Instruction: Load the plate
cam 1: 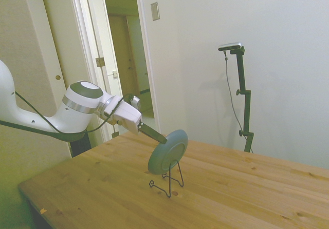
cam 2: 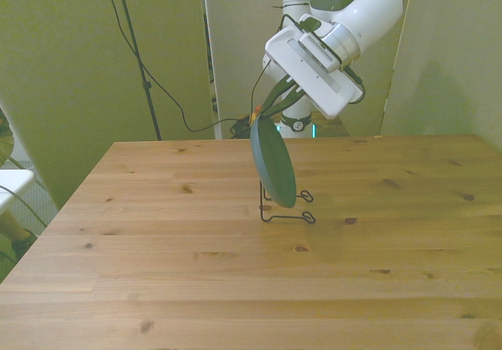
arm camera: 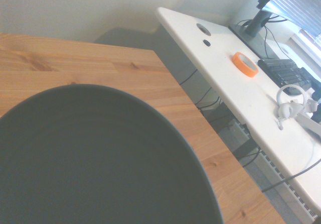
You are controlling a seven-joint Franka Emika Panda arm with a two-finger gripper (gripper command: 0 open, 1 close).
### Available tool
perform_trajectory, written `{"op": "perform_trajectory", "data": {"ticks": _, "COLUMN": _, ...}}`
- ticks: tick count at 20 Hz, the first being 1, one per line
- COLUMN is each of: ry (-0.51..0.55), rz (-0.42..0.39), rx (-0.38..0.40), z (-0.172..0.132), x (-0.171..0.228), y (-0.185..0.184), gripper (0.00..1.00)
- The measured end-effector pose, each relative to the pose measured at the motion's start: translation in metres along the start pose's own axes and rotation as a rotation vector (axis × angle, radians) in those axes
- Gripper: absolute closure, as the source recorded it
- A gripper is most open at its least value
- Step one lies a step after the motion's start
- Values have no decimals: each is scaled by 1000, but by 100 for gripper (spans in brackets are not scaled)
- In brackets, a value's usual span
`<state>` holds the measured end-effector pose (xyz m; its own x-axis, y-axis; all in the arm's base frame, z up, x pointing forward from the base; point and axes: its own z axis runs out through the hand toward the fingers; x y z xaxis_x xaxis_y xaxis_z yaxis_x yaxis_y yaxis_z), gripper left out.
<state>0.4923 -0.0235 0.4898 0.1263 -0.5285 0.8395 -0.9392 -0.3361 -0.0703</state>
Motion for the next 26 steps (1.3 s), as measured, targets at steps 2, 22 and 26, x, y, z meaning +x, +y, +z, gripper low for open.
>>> {"op": "perform_trajectory", "data": {"ticks": 2, "ry": -1, "rz": -5, "rx": -2, "z": 0, "x": -5, "y": -2, "gripper": 100}}
{"op": "perform_trajectory", "data": {"ticks": 22, "ry": 10, "rz": -61, "rx": -13, "z": 1, "x": -43, "y": -16, "gripper": 100}}
{"op": "perform_trajectory", "data": {"ticks": 26, "ry": 13, "rz": -64, "rx": -13, "z": 2, "x": -44, "y": -16, "gripper": 100}}
